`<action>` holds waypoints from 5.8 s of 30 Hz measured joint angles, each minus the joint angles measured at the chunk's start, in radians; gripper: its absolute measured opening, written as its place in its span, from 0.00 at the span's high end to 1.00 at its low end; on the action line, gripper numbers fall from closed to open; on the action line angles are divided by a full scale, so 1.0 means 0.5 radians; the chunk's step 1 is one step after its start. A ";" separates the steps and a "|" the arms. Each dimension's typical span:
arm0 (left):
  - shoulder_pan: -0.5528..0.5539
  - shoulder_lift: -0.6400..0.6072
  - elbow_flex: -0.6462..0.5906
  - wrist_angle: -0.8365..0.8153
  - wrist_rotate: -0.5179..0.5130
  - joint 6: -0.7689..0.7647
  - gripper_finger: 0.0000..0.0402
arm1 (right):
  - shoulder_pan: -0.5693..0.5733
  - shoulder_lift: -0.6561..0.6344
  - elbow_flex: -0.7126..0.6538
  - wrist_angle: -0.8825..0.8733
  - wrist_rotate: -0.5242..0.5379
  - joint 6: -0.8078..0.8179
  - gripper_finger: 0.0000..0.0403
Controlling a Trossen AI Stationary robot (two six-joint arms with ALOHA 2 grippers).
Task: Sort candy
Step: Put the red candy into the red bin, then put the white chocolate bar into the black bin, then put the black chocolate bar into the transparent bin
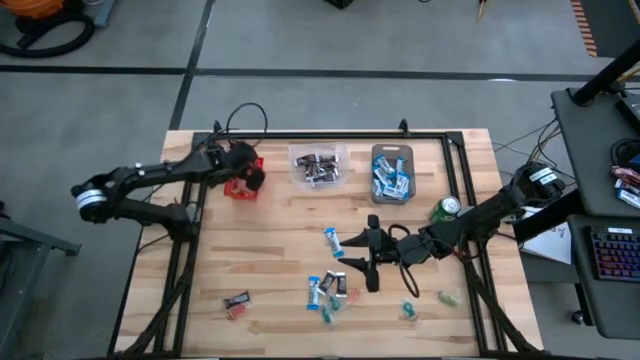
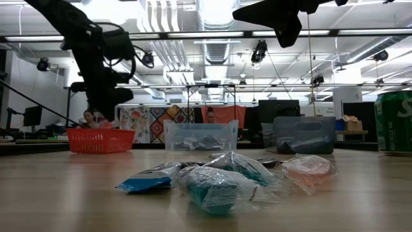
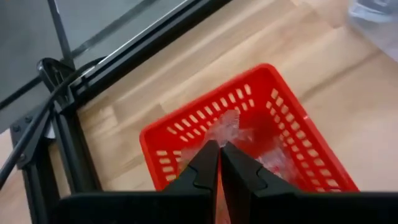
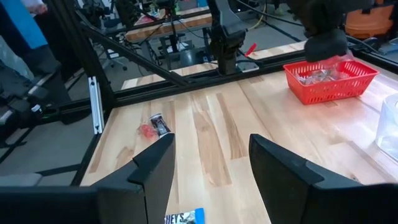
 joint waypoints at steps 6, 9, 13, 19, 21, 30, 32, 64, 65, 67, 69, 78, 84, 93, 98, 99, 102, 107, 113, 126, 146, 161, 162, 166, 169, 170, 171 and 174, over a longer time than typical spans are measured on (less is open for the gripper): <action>0.025 0.062 0.040 0.064 0.008 0.079 1.00 | 0.000 0.001 0.000 -0.001 0.000 0.007 0.52; 0.026 0.083 0.068 0.060 0.009 0.093 0.98 | -0.005 0.001 0.000 -0.014 0.000 0.071 0.52; 0.020 0.087 0.074 0.049 0.010 0.131 0.92 | -0.021 0.002 0.000 -0.084 0.001 0.268 0.52; -0.018 0.071 0.074 0.011 0.010 0.118 0.80 | -0.082 0.002 0.000 -0.227 0.002 0.595 0.52; -0.058 0.060 0.074 0.010 0.011 0.105 0.78 | -0.110 0.002 0.000 -0.302 0.002 0.675 0.52; -0.473 -0.070 0.073 0.093 0.009 -0.005 0.77 | -0.230 0.092 0.013 -0.549 0.016 0.950 0.52; -0.608 -0.101 0.073 0.179 0.008 -0.006 0.77 | -0.249 0.148 0.069 -0.616 0.033 0.954 0.52; -1.143 -0.114 0.072 0.418 -0.256 -0.041 0.77 | -0.336 1.186 1.176 -2.039 0.099 1.235 0.52; -1.143 -0.102 0.072 0.417 -0.256 -0.046 0.77 | -0.337 1.195 1.176 -2.035 0.095 1.235 0.52; -1.143 -0.075 0.072 0.418 -0.256 -0.051 0.77 | -0.338 1.225 1.175 -2.031 0.094 1.234 0.52; -1.143 -0.050 0.072 0.418 -0.255 -0.051 0.77 | -0.336 1.258 1.176 -2.015 0.096 1.234 0.52; -1.143 0.018 0.071 0.434 -0.256 -0.064 0.77 | -0.345 1.337 1.179 -2.006 0.066 1.185 0.56; -1.143 0.023 0.071 0.455 -0.256 -0.066 0.77 | -0.349 1.326 1.176 -1.984 0.050 1.123 0.77; -1.147 0.023 0.071 0.498 -0.257 -0.068 0.77 | -0.348 1.254 1.168 -1.921 0.040 0.939 0.95; -1.176 0.023 0.071 0.515 -0.257 -0.068 0.77 | -0.340 1.122 1.158 -1.959 0.051 0.800 0.96; -1.188 0.023 0.071 0.513 -0.257 -0.068 0.77 | -0.339 1.085 1.157 -1.964 0.060 0.773 0.96; -1.231 0.022 0.071 0.516 -0.258 -0.073 0.77 | -0.340 0.961 1.150 -1.960 0.086 0.691 0.96; -1.314 0.022 0.071 0.524 -0.258 -0.106 0.77 | -0.365 0.752 1.144 -2.236 0.254 0.627 0.96; -1.410 0.022 0.071 0.525 -0.258 -0.148 0.77 | -0.519 0.481 1.128 -2.964 0.568 0.936 0.96; -1.422 0.031 0.071 0.551 -0.256 -0.217 0.77 | -1.206 0.253 0.784 -3.241 0.444 1.109 0.87; -1.515 0.032 0.074 0.551 0.330 -0.256 0.77 | -0.902 0.181 0.859 -3.012 0.347 0.942 0.53; -2.066 0.067 0.076 0.559 0.656 -0.998 0.77 | -0.387 0.184 0.917 -2.585 0.227 0.780 0.55; -2.105 0.068 0.076 0.560 0.656 -1.062 0.77 | -0.381 0.184 0.917 -2.582 0.228 0.764 0.55; -2.259 0.070 0.082 0.557 0.656 -1.293 0.77 | -0.378 0.184 0.916 -2.578 0.200 0.753 0.55; -2.386 0.072 0.109 0.539 0.656 -1.474 0.77 | -0.362 0.185 0.916 -2.567 0.037 0.759 0.55; -2.430 0.080 0.121 0.529 0.656 -1.531 0.77 | -0.349 0.185 0.916 -2.561 -0.022 0.760 0.55; -2.472 0.093 0.136 0.510 0.657 -1.584 0.77 | -0.332 0.185 0.916 -2.556 -0.064 0.760 0.55; -2.580 0.157 0.205 0.388 0.659 -1.701 0.77 | -0.277 0.185 0.916 -2.554 -0.105 0.760 0.55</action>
